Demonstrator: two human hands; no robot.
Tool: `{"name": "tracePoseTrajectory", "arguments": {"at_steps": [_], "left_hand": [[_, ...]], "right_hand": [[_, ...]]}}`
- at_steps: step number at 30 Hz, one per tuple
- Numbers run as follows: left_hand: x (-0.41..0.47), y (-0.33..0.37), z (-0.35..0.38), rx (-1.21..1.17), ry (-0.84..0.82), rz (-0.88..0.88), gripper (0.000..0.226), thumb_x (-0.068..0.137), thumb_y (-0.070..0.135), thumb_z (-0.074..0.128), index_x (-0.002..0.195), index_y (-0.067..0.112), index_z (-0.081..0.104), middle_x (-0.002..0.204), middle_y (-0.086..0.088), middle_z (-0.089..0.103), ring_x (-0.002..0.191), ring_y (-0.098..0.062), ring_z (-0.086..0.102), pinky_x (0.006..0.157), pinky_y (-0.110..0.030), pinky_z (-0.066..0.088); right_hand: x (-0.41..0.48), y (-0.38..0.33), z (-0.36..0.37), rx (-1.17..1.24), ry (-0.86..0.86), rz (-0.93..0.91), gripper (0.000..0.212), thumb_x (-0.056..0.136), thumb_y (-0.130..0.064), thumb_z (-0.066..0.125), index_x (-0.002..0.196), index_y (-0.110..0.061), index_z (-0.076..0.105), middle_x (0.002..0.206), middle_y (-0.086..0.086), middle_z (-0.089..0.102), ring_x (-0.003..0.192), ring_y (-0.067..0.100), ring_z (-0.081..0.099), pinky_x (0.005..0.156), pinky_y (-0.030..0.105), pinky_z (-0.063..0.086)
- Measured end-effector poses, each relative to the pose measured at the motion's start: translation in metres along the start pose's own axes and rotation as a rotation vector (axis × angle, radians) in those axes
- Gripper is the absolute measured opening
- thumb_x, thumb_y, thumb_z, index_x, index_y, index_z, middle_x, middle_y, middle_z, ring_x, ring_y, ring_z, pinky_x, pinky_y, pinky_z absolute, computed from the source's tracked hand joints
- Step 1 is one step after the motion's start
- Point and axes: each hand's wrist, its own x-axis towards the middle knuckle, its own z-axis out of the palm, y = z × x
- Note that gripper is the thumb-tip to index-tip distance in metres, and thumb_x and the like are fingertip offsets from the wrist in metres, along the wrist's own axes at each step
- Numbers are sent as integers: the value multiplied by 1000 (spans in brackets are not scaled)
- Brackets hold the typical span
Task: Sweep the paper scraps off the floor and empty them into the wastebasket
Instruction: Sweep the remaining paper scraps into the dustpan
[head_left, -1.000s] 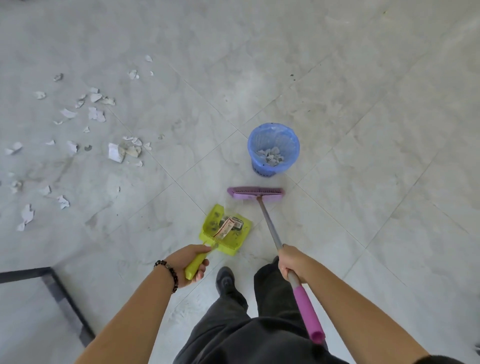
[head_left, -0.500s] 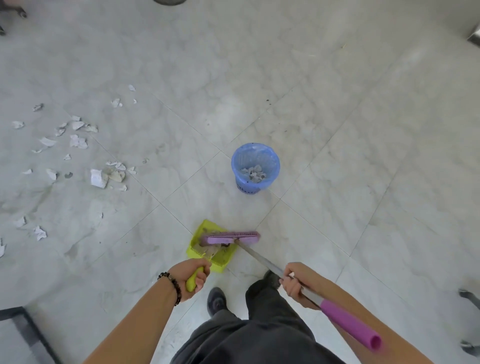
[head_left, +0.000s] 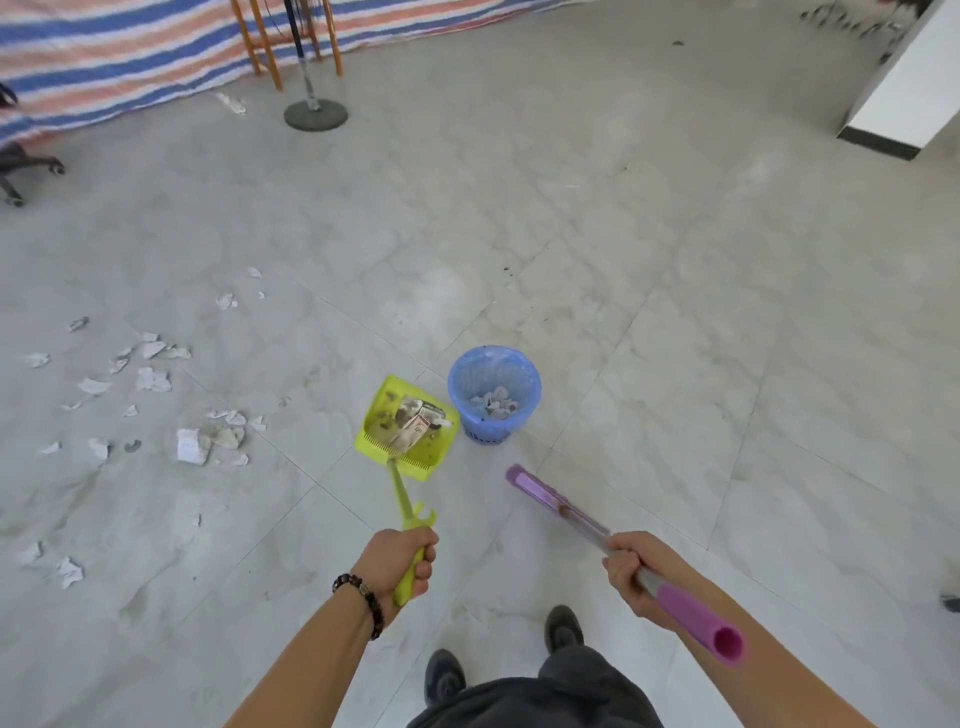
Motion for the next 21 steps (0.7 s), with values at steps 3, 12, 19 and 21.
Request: {"name": "tracePoseTrajectory", "arguments": {"at_steps": [3,12,19,21], "left_hand": [[-13,5,16,76,8,94,10,91,3,56,84,5,50,60,-5,51,38,-11,39,36,-19,31],[-23,11,75,381,92,234,8,89,2,53,84,5,46,63,-9,50,38,-17,39,41,-22,33],[7,5,103,933,170,198,24,83,9,49,108,9,51,76,-8,55,43,-17,45,38,-20,36],[12,0,107,1163,186,154,32,84,13,48,116,11,48,89,-8,59,50,-19,55,38,-22,42]], "right_hand": [[4,-10,-9,79,-20,-39,17,88,-2,56,97,-13,46,68,-4,35,36,5,42,31,16,41],[-1,-47,-44,241,-113,-90,28,78,5,62,96,-12,47,72,-3,38,32,6,44,31,15,43],[-2,-70,-57,257,-185,-52,16,89,1,51,86,-13,43,56,-3,37,31,5,42,29,16,42],[0,-74,-61,268,-203,-8,23,85,4,54,83,-14,41,52,-4,36,31,4,41,29,16,42]]}}
